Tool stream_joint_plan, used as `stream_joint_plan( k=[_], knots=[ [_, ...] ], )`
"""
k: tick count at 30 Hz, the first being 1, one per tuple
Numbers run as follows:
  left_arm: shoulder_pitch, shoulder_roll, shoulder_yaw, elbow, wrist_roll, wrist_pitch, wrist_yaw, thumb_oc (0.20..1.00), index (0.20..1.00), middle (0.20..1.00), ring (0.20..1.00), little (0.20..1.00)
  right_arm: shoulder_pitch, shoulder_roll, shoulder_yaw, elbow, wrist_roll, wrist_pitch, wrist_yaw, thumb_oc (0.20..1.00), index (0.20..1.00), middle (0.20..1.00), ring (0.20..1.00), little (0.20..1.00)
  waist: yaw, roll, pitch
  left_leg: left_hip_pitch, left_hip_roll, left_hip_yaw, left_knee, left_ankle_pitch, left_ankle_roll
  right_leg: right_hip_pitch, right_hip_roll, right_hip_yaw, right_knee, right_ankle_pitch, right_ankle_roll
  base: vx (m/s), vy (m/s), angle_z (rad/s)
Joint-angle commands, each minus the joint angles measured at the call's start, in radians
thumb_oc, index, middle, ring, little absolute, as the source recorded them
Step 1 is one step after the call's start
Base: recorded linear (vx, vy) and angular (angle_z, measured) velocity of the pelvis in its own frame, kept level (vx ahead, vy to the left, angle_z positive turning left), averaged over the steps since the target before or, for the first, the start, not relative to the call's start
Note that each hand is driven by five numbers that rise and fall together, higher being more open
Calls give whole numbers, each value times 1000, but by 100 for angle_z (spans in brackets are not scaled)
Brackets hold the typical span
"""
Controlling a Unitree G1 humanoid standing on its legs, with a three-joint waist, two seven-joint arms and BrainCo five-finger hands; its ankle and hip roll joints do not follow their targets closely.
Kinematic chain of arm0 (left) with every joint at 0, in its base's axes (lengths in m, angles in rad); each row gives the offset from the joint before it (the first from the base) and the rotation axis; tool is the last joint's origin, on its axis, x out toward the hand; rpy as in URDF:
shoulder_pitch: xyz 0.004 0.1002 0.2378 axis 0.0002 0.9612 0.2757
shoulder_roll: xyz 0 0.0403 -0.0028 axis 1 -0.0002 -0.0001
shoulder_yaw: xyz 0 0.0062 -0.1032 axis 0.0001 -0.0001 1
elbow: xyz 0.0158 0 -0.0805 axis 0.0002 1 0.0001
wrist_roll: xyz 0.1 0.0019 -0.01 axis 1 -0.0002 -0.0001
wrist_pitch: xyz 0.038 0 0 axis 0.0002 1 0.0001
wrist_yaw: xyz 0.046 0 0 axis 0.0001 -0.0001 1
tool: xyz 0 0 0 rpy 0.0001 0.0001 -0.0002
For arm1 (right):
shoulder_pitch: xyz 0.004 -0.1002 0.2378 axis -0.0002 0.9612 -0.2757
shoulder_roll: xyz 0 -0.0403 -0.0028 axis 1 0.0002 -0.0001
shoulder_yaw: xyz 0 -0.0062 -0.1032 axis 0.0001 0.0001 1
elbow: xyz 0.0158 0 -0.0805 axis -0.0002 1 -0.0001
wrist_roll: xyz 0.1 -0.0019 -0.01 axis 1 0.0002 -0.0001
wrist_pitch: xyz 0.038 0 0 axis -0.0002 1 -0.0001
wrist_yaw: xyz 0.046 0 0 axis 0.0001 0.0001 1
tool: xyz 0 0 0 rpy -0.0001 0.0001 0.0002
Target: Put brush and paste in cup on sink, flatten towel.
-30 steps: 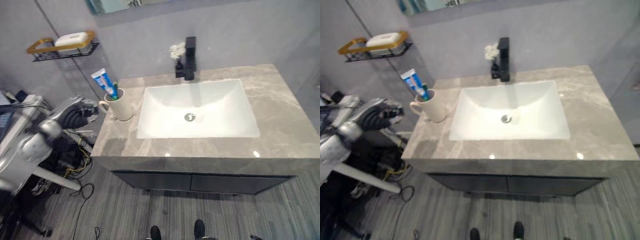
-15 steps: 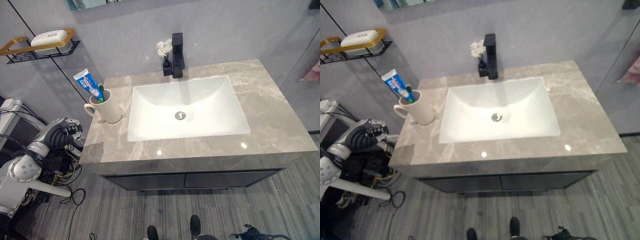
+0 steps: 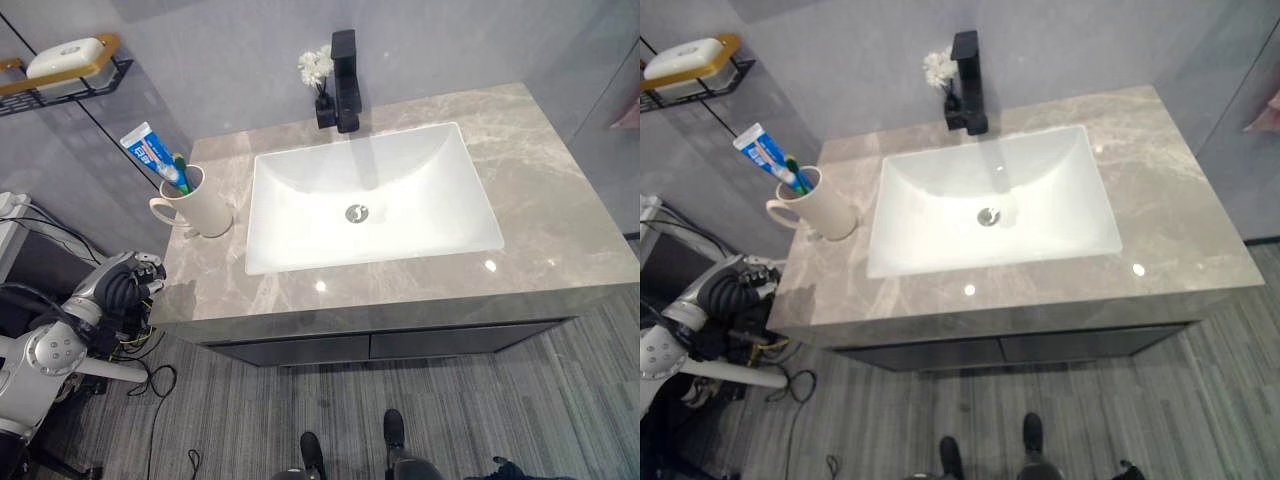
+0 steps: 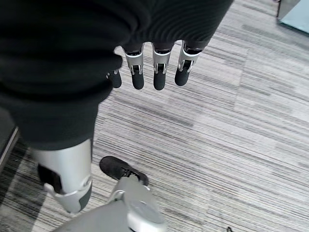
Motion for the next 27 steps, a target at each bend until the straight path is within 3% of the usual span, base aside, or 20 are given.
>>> stream_joint_plan(
  k=[1,11,18,27],
  knots=[
    [-133,22,-4,119,44,-19,76,200,200,200,200,200,-56,8,35,-26,28,-26,-30,1000,1000,1000,1000,1000,-45,-56,32,-37,26,-22,7,43,-48,39,-76,38,8,-46,86,-1,-15,-10],
    [-257,14,-72,178,56,-8,104,200,200,200,200,200,-64,8,24,-42,72,-34,-51,1000,1000,1000,1000,1000,-64,-63,58,-73,30,-19,7,51,-52,-4,-72,51,8,-37,86,8,-10,-3],
    [-423,-25,-187,237,15,-5,128,200,200,200,200,200,-65,6,26,-28,89,-29,-60,1000,1000,1000,1000,1000,-88,-61,75,-79,26,-11,7,44,-51,-21,-76,69,8,-32,88,22,9,-2],
    [-545,-37,-262,244,36,1,140,200,200,200,200,200,-67,14,51,-29,95,-32,-58,1000,1000,1000,1000,1000,-106,-65,80,-81,26,6,7,37,-49,-39,-77,89,8,-27,89,19,11,-9]
  ],
)
